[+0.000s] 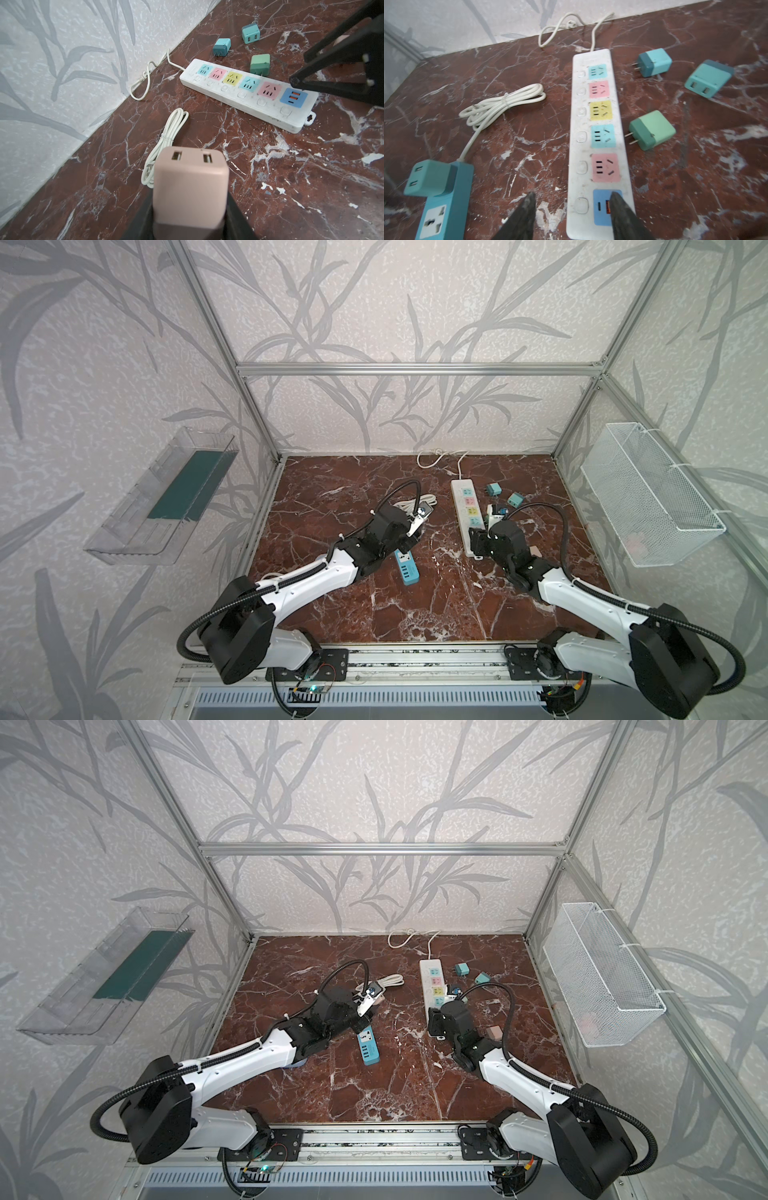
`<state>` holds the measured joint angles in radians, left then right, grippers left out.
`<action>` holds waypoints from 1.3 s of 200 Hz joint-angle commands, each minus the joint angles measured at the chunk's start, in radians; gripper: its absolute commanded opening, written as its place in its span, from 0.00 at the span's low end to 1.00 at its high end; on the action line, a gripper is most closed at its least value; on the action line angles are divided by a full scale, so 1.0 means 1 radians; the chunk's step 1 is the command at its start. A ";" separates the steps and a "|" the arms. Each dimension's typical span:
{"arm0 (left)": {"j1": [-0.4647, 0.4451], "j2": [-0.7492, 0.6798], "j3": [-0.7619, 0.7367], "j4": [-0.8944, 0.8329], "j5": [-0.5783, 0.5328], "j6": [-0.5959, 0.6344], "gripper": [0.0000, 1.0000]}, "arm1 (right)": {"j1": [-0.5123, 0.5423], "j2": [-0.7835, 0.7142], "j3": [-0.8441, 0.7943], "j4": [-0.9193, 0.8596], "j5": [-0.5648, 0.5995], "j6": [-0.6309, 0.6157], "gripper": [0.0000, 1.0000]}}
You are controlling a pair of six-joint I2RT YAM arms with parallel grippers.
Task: Insert the plug
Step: 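Lift the pink adapter with the left gripper toward the right gripper, then close the right gripper on the pink adapter while the left gripper releases it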
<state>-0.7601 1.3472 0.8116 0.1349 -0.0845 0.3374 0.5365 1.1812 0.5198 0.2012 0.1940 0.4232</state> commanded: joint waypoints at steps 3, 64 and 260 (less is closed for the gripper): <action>-0.005 -0.047 -0.071 0.174 -0.001 0.125 0.00 | 0.028 -0.003 0.006 0.096 -0.161 -0.025 0.49; -0.026 0.008 -0.090 0.208 0.034 0.131 0.00 | 0.028 -0.012 -0.017 0.228 -0.375 0.015 0.51; -0.102 0.047 -0.038 0.100 0.111 0.095 0.00 | 0.031 0.163 0.049 0.417 -0.777 0.160 0.37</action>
<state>-0.8543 1.4097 0.7456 0.2394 0.0051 0.4316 0.5640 1.3457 0.5434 0.5674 -0.5522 0.5724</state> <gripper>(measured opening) 0.397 0.413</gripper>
